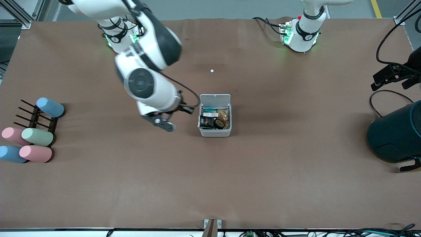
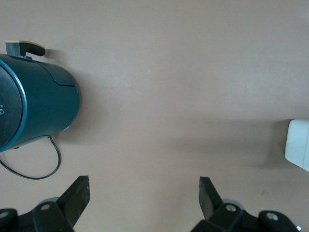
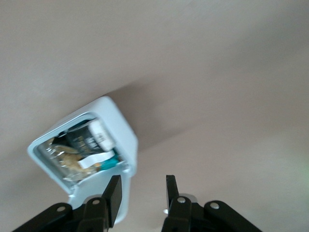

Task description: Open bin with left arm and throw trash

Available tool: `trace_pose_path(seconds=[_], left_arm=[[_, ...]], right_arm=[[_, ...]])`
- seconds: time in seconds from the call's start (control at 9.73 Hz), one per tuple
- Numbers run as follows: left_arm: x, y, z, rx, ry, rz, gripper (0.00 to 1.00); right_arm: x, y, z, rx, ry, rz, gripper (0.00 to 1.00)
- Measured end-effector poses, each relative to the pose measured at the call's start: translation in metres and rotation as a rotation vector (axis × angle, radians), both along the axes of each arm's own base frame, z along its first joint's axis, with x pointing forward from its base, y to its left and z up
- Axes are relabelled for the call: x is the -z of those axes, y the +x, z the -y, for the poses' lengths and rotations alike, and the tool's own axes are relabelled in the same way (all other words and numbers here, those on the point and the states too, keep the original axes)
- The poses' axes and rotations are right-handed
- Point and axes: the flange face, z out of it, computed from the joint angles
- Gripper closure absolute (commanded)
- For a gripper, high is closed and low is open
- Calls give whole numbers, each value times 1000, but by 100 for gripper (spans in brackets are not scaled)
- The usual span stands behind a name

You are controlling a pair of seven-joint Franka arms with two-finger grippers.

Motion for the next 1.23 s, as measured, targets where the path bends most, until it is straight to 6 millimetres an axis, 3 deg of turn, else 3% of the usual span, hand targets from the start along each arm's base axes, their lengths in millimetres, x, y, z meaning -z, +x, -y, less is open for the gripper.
trace_pose_path(seconds=[0.21, 0.31, 0.51, 0.62, 0.82, 1.13, 1.23], left_arm=[[0, 0, 0, 0, 0, 0, 0], [0, 0, 0, 0, 0, 0, 0], [0, 1, 0, 0, 0, 0, 0], [0, 1, 0, 0, 0, -1, 0], [1, 1, 0, 0, 0, -1, 0], [1, 1, 0, 0, 0, -1, 0], [0, 1, 0, 0, 0, -1, 0]], right_arm=[[-60, 9, 112, -86, 34, -17, 49], [-87, 4, 164, -139, 60, -20, 45], [-129, -14, 240, -227, 78, -1, 39], [-147, -26, 262, -278, 74, 13, 34], [-171, -51, 289, -373, 70, 44, 34], [-179, -72, 329, -466, 69, 63, 32], [-180, -73, 344, -461, 72, 72, 0]])
